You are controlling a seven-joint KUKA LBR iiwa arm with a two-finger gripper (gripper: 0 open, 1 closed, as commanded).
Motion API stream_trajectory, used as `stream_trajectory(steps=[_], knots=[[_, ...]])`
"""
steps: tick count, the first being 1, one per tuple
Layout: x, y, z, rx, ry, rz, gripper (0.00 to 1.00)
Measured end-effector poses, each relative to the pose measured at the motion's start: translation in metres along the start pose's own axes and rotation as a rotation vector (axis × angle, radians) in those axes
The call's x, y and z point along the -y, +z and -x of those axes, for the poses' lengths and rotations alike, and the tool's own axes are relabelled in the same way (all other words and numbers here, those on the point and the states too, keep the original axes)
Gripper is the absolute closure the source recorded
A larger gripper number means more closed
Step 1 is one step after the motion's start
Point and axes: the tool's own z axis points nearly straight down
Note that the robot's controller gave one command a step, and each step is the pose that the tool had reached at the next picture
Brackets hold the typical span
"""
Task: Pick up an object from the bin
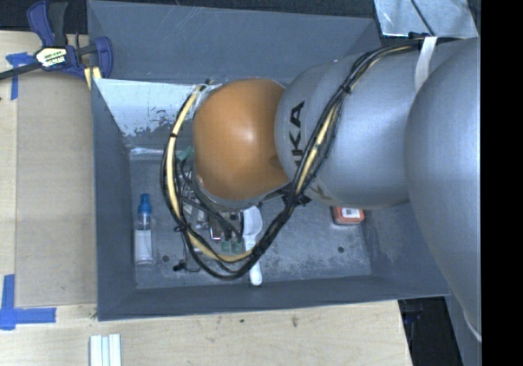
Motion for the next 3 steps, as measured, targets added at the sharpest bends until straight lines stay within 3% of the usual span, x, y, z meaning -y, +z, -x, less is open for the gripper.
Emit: stream_trajectory(steps=[1,2,3], knots=[[0.001,-0.004,0.002,0.008,0.004,0.002,0.00],[0.019,-0.064,0.016,0.004,0.038,0.001,0.00],[0.061,-0.048,0.038,0.023,-0.069,0.005,0.00]])
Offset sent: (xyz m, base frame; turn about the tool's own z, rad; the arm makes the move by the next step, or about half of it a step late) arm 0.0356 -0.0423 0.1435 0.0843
